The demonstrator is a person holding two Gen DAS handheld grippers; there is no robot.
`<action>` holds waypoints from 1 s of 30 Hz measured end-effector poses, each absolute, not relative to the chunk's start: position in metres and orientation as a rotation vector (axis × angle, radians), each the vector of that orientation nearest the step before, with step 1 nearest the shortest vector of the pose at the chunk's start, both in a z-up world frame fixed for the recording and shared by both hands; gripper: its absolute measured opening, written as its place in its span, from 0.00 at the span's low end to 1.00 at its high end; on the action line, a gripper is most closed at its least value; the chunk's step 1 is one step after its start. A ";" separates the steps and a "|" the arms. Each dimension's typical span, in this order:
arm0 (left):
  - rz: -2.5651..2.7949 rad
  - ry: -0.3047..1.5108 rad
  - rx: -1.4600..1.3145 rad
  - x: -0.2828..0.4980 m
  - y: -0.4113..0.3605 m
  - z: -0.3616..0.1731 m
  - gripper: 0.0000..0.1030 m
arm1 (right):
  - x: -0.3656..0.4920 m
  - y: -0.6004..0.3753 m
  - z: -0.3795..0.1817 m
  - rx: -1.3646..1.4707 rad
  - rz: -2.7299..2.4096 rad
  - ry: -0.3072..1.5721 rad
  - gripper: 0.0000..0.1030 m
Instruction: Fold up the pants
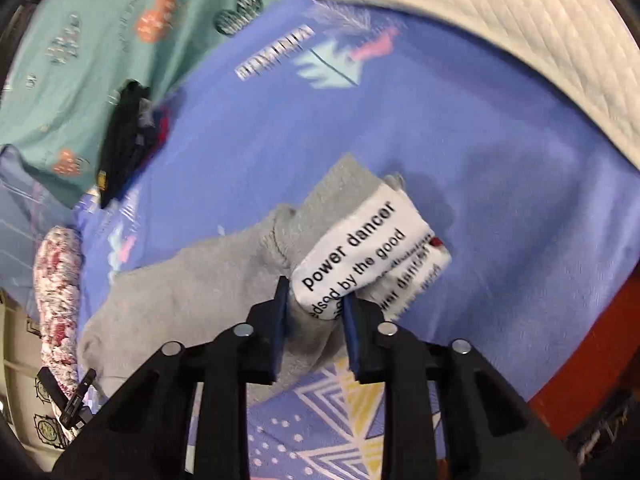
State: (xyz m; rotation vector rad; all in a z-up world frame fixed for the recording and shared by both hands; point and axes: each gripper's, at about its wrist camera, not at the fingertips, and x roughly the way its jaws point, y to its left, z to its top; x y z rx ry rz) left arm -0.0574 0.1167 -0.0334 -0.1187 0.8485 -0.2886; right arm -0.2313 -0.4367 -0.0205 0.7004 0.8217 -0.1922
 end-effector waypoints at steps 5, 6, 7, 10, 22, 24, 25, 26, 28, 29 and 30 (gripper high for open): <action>-0.233 0.863 -0.066 -0.055 0.115 -0.040 0.85 | -0.230 -0.430 -0.015 0.664 -0.167 0.781 0.23; -0.222 0.856 -0.066 -0.054 0.117 -0.040 0.82 | -0.228 -0.430 -0.018 0.679 -0.154 0.777 0.23; -0.212 0.852 -0.070 -0.052 0.119 -0.040 0.78 | -0.227 -0.429 -0.016 0.686 -0.138 0.762 0.23; -0.211 0.856 -0.113 -0.046 0.131 -0.039 0.76 | -0.233 -0.426 0.000 0.681 -0.084 0.673 0.23; -0.198 0.867 -0.073 -0.051 0.118 -0.039 0.81 | -0.238 -0.438 -0.040 0.804 -0.209 0.898 0.61; -0.189 0.864 -0.055 -0.052 0.115 -0.040 0.83 | -0.230 -0.436 -0.040 0.790 -0.229 0.942 0.66; -0.185 0.864 -0.046 -0.052 0.113 -0.040 0.83 | -0.226 -0.435 -0.041 0.792 -0.238 0.977 0.67; -0.184 0.864 -0.040 -0.053 0.112 -0.040 0.83 | -0.223 -0.436 -0.039 0.788 -0.243 1.010 0.67; -0.191 0.862 -0.042 -0.054 0.113 -0.040 0.83 | -0.222 -0.435 -0.026 0.707 -0.263 1.058 0.67; -0.195 0.861 -0.046 -0.053 0.114 -0.040 0.84 | -0.223 -0.437 -0.018 0.671 -0.288 1.059 0.67; -0.198 0.858 -0.050 -0.053 0.114 -0.041 0.86 | -0.224 -0.441 -0.011 0.654 -0.309 1.061 0.68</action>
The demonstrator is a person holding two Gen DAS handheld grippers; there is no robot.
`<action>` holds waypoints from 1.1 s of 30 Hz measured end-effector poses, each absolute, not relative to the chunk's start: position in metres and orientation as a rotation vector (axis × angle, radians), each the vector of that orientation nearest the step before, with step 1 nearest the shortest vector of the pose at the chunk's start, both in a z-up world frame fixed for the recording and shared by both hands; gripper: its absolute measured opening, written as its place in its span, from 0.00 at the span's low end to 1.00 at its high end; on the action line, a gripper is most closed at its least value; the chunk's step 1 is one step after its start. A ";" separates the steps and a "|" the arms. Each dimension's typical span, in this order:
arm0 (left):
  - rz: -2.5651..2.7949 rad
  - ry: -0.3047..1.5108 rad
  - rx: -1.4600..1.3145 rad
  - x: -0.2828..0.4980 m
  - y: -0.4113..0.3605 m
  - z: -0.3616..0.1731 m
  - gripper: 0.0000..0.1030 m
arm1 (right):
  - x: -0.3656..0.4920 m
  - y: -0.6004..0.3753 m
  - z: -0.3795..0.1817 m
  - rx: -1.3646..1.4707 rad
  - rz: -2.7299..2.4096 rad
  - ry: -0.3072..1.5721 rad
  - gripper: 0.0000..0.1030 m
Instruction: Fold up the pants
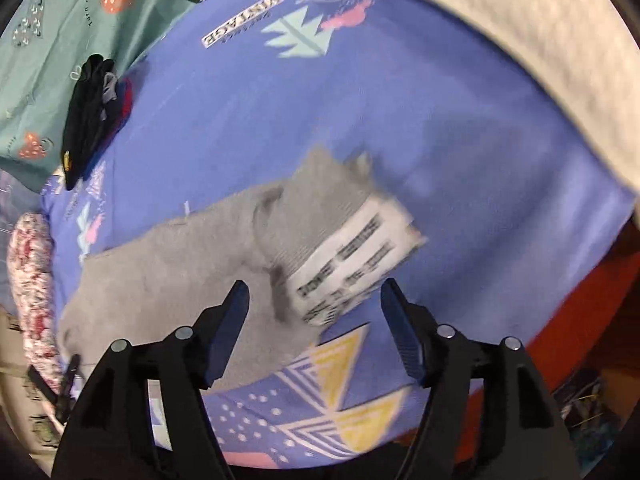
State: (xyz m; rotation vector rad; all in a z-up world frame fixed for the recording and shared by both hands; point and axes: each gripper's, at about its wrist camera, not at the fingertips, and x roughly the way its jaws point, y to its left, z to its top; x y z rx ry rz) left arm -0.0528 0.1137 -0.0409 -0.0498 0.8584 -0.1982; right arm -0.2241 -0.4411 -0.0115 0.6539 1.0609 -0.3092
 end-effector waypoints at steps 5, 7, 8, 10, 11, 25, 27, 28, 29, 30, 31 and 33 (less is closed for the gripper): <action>-0.195 0.852 -0.026 -0.051 0.104 -0.043 0.95 | -0.209 -0.455 -0.024 0.640 -0.343 1.153 0.70; -0.200 0.851 -0.024 -0.051 0.105 -0.043 0.95 | -0.202 -0.462 -0.040 0.676 -0.348 1.192 0.76; -0.209 0.850 -0.031 -0.052 0.107 -0.043 0.95 | -0.199 -0.464 -0.044 0.696 -0.345 1.192 0.78; -0.216 0.847 -0.040 -0.054 0.109 -0.042 0.95 | -0.196 -0.463 -0.042 0.700 -0.319 1.161 0.76; -0.215 0.845 -0.039 -0.054 0.108 -0.043 0.95 | -0.196 -0.461 -0.041 0.707 -0.293 1.143 0.70; -0.206 0.832 -0.029 -0.054 0.106 -0.044 0.96 | -0.211 -0.286 0.075 0.135 -0.053 0.659 0.14; -0.198 0.819 -0.032 -0.055 0.106 -0.045 0.96 | -0.196 -0.223 0.073 -0.005 0.066 0.662 0.14; -0.194 0.814 -0.032 -0.056 0.105 -0.045 0.96 | -0.187 -0.200 0.065 -0.046 0.111 0.680 0.14; -0.189 0.806 -0.031 -0.057 0.105 -0.046 0.96 | -0.175 -0.173 0.049 -0.095 0.159 0.719 0.15; -0.186 0.801 -0.030 -0.057 0.104 -0.046 0.96 | -0.163 -0.151 0.027 -0.141 0.198 0.781 0.17; -0.184 0.797 -0.030 -0.058 0.104 -0.046 0.96 | -0.153 -0.133 0.001 -0.179 0.232 0.856 0.20; -0.191 0.796 -0.038 -0.058 0.105 -0.047 0.96 | -0.148 -0.112 -0.034 -0.236 0.269 0.961 0.30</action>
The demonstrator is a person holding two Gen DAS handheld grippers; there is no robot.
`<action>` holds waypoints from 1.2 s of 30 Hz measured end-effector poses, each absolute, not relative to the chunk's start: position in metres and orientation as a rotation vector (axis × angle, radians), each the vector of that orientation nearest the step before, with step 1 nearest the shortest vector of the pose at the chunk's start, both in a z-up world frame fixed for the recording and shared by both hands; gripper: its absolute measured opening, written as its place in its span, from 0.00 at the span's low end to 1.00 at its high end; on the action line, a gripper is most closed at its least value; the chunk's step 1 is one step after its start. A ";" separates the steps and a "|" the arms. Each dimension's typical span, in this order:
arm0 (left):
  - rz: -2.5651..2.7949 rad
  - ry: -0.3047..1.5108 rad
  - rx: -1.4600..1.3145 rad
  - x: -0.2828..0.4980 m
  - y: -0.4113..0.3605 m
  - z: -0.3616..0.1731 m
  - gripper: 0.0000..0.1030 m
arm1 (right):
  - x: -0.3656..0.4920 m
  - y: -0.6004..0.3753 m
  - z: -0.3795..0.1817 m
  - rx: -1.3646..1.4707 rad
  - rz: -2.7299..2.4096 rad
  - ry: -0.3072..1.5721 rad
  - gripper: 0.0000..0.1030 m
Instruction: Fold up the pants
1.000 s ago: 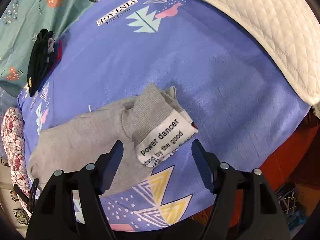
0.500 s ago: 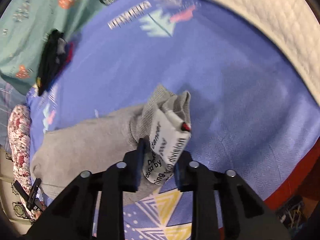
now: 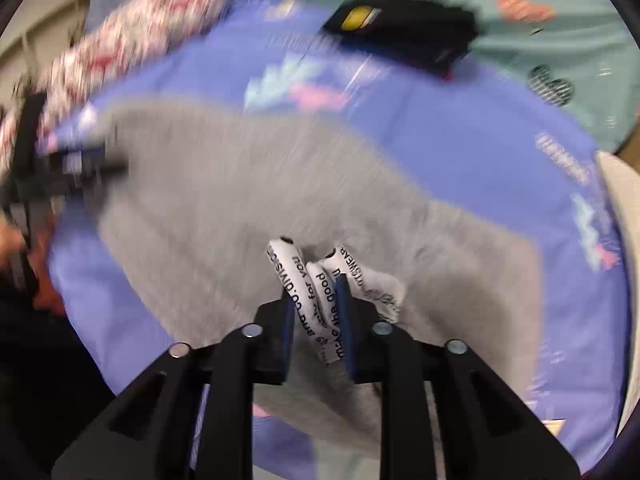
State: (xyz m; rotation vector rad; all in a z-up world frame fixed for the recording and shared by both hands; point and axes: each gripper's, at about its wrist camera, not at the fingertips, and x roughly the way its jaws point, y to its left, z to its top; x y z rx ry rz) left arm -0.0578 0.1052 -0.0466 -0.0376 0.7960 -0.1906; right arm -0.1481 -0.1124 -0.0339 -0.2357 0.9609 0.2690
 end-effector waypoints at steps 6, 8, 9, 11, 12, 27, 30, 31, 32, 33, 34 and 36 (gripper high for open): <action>-0.214 0.787 -0.047 -0.058 0.106 -0.046 0.98 | -0.179 -0.130 0.005 -0.169 0.361 0.844 0.45; -0.224 0.781 -0.061 -0.058 0.108 -0.046 0.98 | -0.185 -0.144 0.017 -0.149 0.341 0.826 0.45; -0.228 0.778 -0.068 -0.059 0.109 -0.046 0.98 | -0.182 -0.144 0.018 -0.139 0.329 0.828 0.45; -0.235 0.774 -0.078 -0.059 0.110 -0.045 0.98 | -0.183 -0.148 0.018 -0.157 0.287 0.840 0.45; -0.236 0.773 -0.079 -0.059 0.111 -0.046 0.98 | -0.181 -0.148 0.014 -0.179 0.270 0.857 0.45; -0.233 0.771 -0.083 -0.060 0.111 -0.045 0.98 | -0.159 -0.151 0.032 -0.137 0.284 0.863 0.13; -0.234 0.769 -0.089 -0.060 0.112 -0.045 0.98 | -0.158 -0.138 0.020 -0.154 0.316 0.897 0.13; -0.234 0.769 -0.089 -0.060 0.112 -0.045 0.98 | -0.156 -0.134 0.011 -0.159 0.319 0.914 0.13; -0.233 0.770 -0.087 -0.060 0.112 -0.045 0.98 | -0.157 -0.131 0.004 -0.159 0.319 0.929 0.13; -0.232 0.771 -0.086 -0.060 0.111 -0.045 0.98 | -0.155 -0.127 -0.007 -0.159 0.317 0.947 0.13; -0.233 0.771 -0.087 -0.060 0.112 -0.046 0.98 | -0.152 -0.125 -0.017 -0.159 0.311 0.955 0.13; -0.233 0.772 -0.087 -0.059 0.111 -0.046 0.98 | -0.153 -0.128 -0.026 -0.132 0.310 0.945 0.13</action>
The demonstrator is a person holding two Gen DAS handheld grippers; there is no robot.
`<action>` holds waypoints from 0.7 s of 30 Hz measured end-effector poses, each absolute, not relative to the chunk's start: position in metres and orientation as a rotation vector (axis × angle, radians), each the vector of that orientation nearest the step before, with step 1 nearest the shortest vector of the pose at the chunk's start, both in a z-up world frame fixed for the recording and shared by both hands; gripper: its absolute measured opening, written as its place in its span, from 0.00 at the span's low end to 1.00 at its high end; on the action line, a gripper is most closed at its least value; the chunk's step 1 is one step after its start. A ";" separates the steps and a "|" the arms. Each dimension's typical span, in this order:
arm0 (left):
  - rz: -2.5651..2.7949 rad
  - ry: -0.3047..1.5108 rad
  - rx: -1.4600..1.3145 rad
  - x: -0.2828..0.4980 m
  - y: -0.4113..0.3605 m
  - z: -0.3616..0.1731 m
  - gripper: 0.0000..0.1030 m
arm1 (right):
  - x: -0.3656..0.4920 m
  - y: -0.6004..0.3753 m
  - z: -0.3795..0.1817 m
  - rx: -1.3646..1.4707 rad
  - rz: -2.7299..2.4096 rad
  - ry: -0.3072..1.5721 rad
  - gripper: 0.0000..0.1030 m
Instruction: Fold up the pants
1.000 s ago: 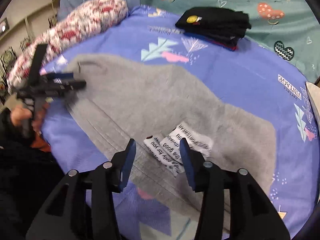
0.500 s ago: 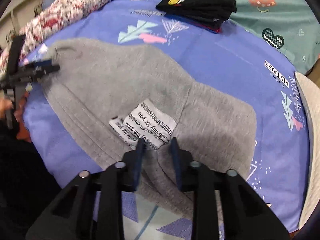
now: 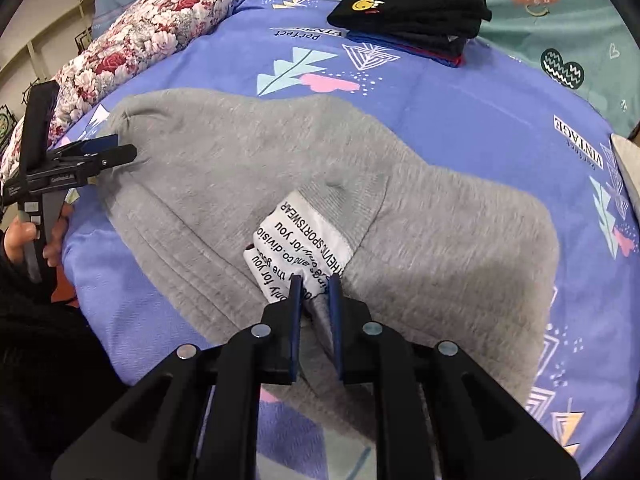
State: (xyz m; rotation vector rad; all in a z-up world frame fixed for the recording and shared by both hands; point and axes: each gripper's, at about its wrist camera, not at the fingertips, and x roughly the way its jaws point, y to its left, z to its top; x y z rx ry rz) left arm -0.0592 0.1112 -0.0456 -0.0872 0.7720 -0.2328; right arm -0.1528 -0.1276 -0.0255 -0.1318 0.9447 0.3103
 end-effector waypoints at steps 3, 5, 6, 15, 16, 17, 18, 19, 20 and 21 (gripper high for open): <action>-0.231 0.772 -0.081 -0.059 0.111 -0.047 0.98 | -0.157 -0.128 -0.023 -0.132 0.318 0.940 0.14; -0.232 0.771 -0.084 -0.059 0.111 -0.047 0.98 | -0.159 -0.128 -0.021 -0.142 0.329 0.944 0.20; -0.233 0.771 -0.084 -0.059 0.111 -0.047 0.98 | -0.161 -0.128 -0.020 -0.151 0.342 0.946 0.30; -0.230 0.774 -0.080 -0.058 0.109 -0.047 0.98 | -0.161 -0.108 -0.033 -0.426 0.265 0.986 0.43; -0.229 0.774 -0.080 -0.059 0.109 -0.047 0.98 | -0.159 -0.108 -0.035 -0.441 0.252 0.991 0.38; -0.230 0.772 -0.081 -0.059 0.110 -0.047 0.98 | -0.157 -0.107 -0.036 -0.465 0.245 0.990 0.34; -0.231 0.771 -0.083 -0.059 0.110 -0.047 0.98 | -0.156 -0.106 -0.035 -0.485 0.242 0.988 0.28; -0.233 0.769 -0.085 -0.059 0.110 -0.047 0.98 | -0.156 -0.106 -0.031 -0.486 0.259 0.974 0.23; -0.235 0.767 -0.088 -0.060 0.111 -0.047 0.98 | -0.156 -0.109 -0.023 -0.466 0.265 0.952 0.22; -0.236 0.767 -0.090 -0.060 0.111 -0.047 0.98 | -0.155 -0.114 -0.009 -0.429 0.268 0.915 0.22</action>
